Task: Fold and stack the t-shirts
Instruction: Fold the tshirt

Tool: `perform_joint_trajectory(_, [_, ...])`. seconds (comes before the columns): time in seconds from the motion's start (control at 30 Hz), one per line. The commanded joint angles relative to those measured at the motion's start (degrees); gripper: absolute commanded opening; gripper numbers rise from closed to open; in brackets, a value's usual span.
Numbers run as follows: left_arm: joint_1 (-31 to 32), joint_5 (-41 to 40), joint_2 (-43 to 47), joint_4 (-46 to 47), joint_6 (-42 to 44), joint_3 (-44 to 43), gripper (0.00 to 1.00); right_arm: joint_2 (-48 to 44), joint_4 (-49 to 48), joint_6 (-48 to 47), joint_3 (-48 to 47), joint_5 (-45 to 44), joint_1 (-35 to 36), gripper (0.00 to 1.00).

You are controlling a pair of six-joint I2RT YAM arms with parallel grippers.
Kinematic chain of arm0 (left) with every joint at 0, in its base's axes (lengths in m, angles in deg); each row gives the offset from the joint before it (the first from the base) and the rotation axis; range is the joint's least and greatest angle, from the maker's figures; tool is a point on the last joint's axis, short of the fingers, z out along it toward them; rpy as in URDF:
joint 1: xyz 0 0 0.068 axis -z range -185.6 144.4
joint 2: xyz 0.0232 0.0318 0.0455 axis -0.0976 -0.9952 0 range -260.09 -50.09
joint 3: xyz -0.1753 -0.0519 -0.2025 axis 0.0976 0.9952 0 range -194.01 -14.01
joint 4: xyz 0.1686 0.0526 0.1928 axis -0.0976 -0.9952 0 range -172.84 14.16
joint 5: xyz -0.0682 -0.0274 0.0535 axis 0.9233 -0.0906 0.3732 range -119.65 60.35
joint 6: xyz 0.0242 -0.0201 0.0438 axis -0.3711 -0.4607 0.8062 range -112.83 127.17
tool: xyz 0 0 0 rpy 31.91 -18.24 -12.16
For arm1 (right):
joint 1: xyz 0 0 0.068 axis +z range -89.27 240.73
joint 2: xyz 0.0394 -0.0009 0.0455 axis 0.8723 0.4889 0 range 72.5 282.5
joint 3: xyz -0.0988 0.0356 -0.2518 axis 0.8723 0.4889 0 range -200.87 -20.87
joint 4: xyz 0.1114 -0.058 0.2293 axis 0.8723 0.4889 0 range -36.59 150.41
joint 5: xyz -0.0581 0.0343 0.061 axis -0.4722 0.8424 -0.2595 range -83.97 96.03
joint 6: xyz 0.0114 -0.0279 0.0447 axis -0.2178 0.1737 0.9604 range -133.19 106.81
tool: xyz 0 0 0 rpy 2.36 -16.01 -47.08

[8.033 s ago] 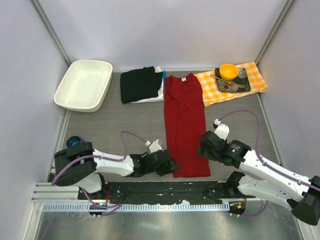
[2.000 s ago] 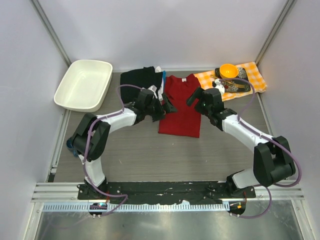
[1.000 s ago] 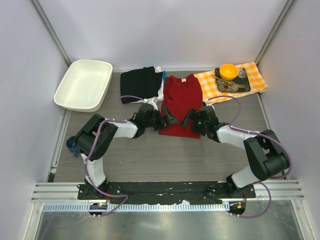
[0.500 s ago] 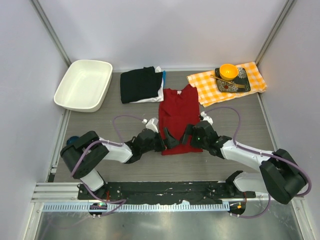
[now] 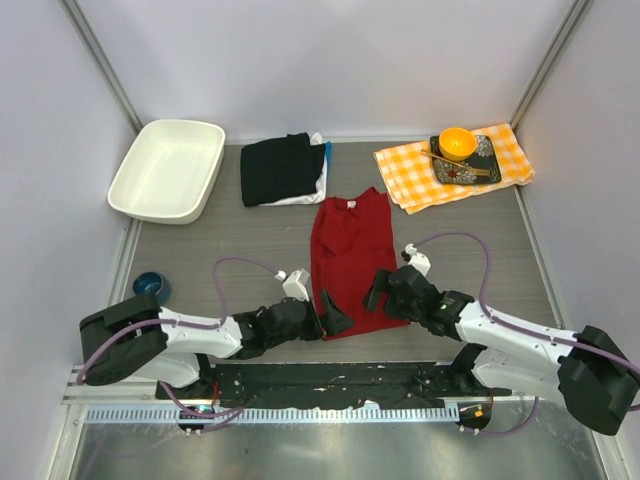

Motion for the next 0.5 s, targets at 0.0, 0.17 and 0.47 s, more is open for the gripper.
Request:
perform_joint_trajectory(0.0, [3.9, -5.0, 3.0, -17.8, -2.1, 0.8, 0.96, -2.4, 8.9, 2.7, 1.1, -3.4, 1.8, 0.91])
perform_joint_trajectory(0.17, [4.5, -6.7, 10.3, -25.6, 0.1, -3.3, 0.98, -7.5, 15.0, 0.7, -5.0, -8.3, 2.7, 0.91])
perform_joint_trajectory(0.47, [4.6, -9.3, 19.2, -42.0, -3.2, -8.1, 1.0, -13.4, 30.6, -0.4, -13.2, -12.8, 2.8, 0.91])
